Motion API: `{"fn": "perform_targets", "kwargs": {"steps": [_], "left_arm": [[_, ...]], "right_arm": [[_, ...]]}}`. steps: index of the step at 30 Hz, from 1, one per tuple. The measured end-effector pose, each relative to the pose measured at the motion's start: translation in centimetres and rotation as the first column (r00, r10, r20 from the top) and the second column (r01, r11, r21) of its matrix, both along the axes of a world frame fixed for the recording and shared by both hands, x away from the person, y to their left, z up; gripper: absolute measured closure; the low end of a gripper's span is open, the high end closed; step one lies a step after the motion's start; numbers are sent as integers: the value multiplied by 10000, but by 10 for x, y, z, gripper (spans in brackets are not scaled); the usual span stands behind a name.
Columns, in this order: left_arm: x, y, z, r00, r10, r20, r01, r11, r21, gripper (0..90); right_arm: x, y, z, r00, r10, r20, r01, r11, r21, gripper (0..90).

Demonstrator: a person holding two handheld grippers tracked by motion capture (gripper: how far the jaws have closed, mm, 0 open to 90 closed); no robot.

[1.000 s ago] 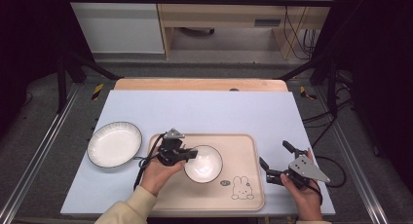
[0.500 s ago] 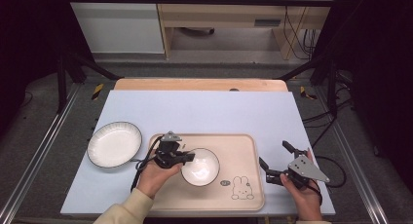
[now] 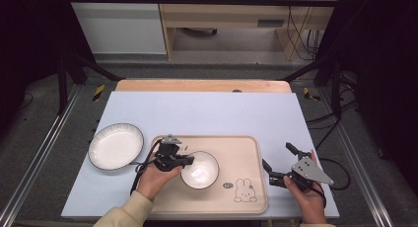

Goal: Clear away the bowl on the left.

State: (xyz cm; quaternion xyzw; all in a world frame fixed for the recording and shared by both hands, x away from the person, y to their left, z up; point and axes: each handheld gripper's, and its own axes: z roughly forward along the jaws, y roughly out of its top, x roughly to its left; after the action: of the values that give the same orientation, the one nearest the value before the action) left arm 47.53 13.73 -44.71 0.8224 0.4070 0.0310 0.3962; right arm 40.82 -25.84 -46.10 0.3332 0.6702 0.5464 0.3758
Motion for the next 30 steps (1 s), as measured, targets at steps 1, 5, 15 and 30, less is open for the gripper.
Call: {"fn": "perform_targets", "kwargs": {"steps": [1, 5, 15, 30], "left_arm": [[1, 0, 0, 10000, -16, -39, 16, 10000, 70, 817], [2, 2, 0, 9998, 69, -169, -65, 9998, 193, 818], [4, 1, 0, 9996, 105, -259, -99, 9997, 241, 819], [4, 1, 0, 9999, -13, -107, 18, 9991, 427, 820]], "right_arm": [[0, 0, 0, 10000, -5, -2, 5, 10000, 2, 38], [0, 0, 0, 10000, -2, -38, 3, 10000, 13, 38], [0, -1, 0, 10000, 25, -60, -25, 10000, 39, 40], [0, 0, 0, 9999, 36, -102, -36, 10000, 16, 39]]}}
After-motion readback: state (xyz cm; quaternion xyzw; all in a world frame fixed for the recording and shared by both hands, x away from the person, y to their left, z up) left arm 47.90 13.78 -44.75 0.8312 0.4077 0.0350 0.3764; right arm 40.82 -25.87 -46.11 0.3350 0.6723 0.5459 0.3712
